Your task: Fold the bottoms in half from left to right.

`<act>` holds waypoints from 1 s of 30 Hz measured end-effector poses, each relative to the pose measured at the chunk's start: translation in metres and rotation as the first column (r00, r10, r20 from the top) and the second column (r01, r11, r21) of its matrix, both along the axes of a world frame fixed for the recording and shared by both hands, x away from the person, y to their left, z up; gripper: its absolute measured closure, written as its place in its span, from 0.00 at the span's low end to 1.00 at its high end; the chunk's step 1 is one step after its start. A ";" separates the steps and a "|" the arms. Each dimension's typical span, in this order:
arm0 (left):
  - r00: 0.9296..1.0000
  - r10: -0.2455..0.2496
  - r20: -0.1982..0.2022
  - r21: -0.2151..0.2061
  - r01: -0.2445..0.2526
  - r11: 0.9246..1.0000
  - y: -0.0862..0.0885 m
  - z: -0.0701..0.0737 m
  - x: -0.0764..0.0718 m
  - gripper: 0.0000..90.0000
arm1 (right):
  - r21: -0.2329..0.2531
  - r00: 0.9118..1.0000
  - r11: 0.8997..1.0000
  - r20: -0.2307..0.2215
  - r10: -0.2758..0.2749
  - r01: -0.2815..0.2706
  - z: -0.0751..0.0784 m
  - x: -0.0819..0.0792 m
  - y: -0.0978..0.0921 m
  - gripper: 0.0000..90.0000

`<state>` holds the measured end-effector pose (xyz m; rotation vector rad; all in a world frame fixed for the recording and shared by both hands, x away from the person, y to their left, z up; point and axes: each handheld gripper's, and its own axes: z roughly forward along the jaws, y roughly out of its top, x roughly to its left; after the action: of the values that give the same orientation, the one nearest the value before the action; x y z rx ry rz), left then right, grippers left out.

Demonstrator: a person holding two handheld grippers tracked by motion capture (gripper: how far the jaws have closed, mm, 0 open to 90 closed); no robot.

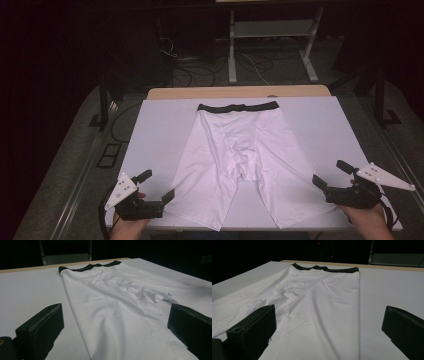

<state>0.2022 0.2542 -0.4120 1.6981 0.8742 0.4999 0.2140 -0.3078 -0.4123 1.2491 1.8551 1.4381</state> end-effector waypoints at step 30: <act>0.987 -0.135 -0.093 -0.034 0.132 0.991 0.003 0.001 0.005 0.02 | -0.049 0.982 0.980 -0.002 0.191 -0.191 0.041 0.073 0.057 0.01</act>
<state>0.2070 0.2575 -0.4110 1.7531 0.8247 0.3177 0.2868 -0.2512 -0.3709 1.0688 2.0421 1.4802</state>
